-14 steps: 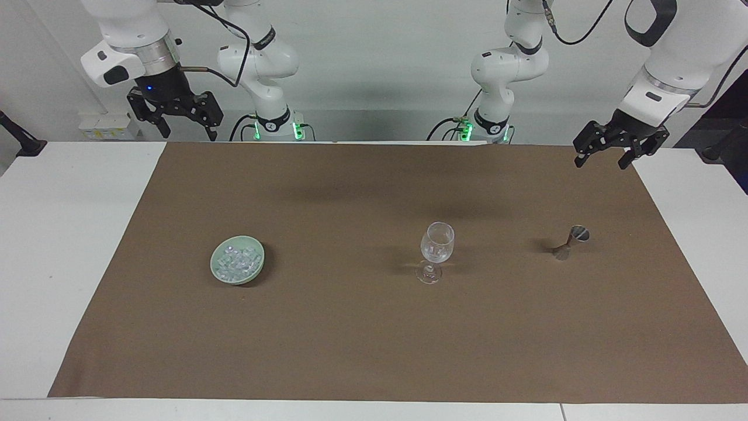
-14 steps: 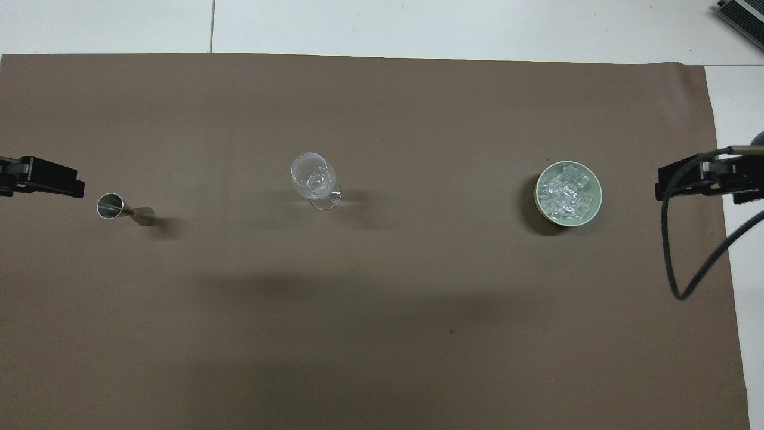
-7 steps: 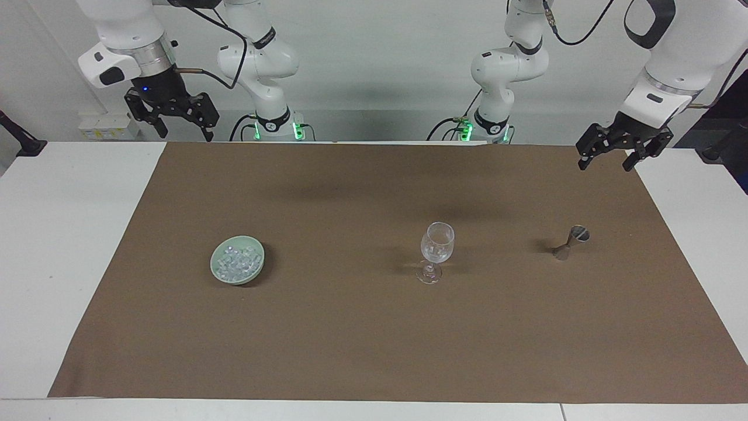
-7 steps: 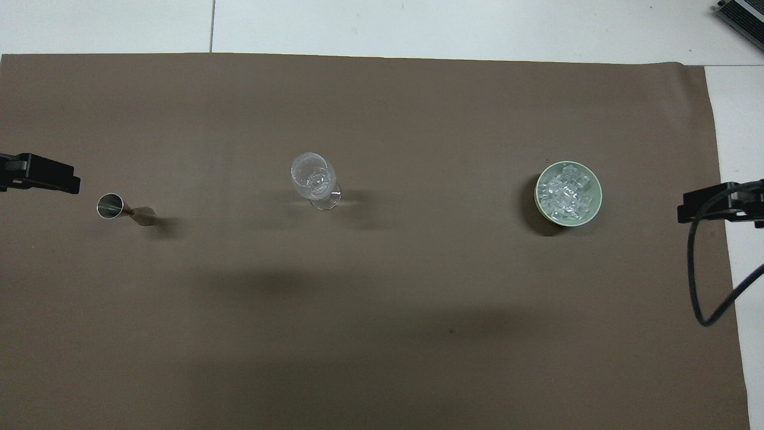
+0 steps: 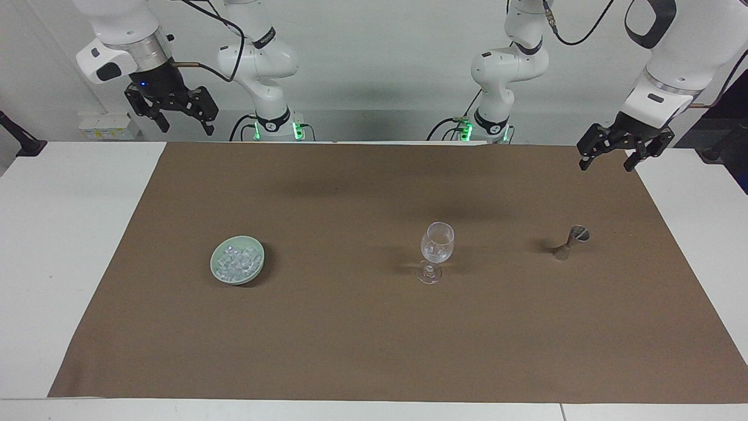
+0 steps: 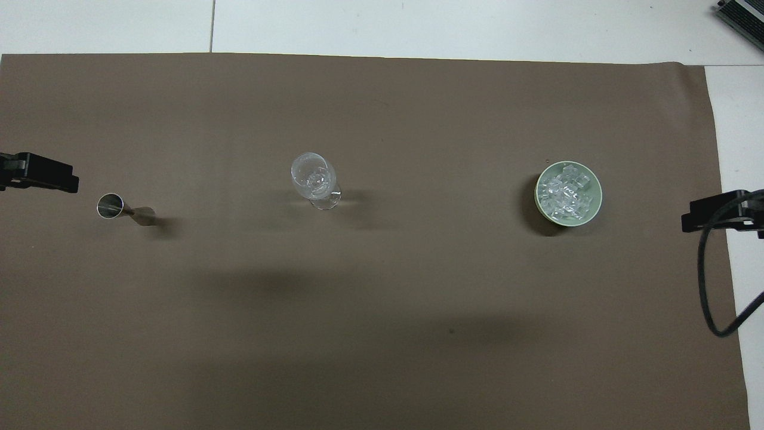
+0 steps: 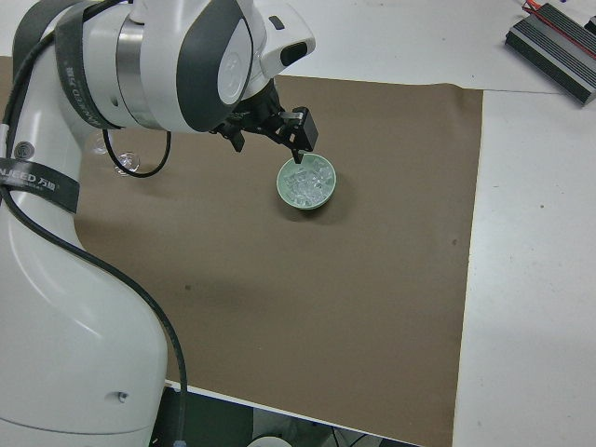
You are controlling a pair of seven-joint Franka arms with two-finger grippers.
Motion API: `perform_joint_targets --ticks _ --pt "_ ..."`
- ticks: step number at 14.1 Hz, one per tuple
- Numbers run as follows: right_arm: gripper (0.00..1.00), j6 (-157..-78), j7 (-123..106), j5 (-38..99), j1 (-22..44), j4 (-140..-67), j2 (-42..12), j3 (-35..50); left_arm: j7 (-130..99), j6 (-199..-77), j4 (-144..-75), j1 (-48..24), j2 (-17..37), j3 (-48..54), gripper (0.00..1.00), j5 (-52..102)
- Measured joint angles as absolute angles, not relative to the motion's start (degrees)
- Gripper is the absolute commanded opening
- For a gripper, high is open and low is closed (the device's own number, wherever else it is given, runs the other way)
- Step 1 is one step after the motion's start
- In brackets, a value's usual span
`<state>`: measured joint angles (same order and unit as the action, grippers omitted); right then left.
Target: Pour wine and add ice with both arms
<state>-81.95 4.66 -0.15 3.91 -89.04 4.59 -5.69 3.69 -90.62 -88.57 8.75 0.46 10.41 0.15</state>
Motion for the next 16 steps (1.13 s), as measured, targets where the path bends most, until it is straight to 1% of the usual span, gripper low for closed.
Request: perform_joint_targets --ticks 4,16 --pt "1.0 -81.95 4.41 0.01 5.41 -89.13 4.59 -8.41 3.69 -90.63 -88.57 8.75 0.46 10.41 1.0 0.13" --pt "1.0 -81.73 4.41 0.17 3.59 -89.97 4.86 -5.68 3.7 -92.84 -88.47 8.71 1.52 10.46 1.0 -2.64"
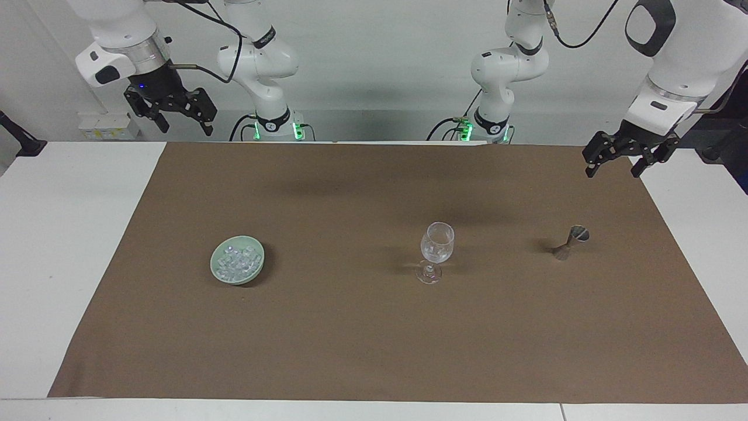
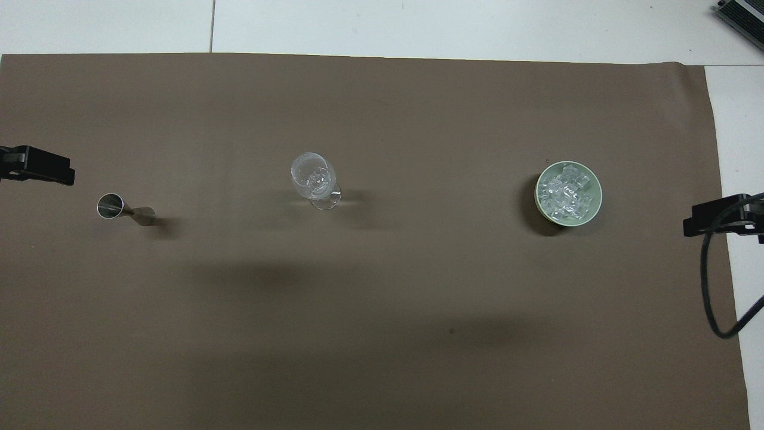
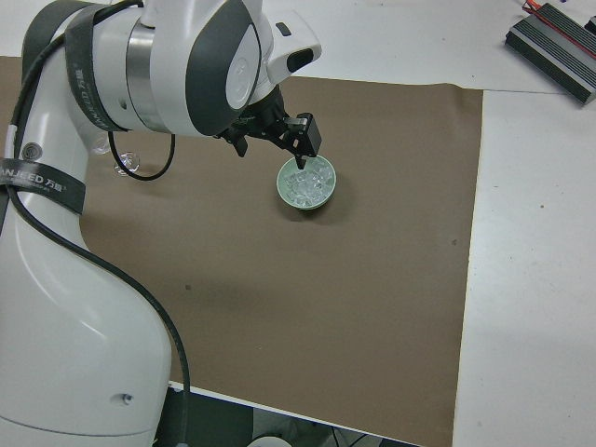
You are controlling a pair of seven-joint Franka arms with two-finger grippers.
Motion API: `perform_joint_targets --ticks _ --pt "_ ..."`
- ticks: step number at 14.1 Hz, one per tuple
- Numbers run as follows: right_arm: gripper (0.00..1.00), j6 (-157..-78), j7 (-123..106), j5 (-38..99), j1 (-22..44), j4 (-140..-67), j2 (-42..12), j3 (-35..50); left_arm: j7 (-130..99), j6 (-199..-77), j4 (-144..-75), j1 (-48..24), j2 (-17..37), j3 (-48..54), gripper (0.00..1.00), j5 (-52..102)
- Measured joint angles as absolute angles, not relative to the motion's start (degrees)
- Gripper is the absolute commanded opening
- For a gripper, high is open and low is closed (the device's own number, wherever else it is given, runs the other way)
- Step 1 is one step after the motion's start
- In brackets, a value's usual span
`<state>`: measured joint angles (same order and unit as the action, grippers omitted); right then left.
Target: Pour wine and add ice with both arms
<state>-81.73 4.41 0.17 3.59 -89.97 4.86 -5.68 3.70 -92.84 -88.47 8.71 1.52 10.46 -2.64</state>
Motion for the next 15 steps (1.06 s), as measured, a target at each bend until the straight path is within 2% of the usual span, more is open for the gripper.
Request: perform_joint_targets --ticks 15 --pt "1.0 -83.45 4.41 0.17 3.59 -90.38 4.87 -5.52 3.65 -92.48 -87.71 8.74 1.51 10.42 1.0 0.08"
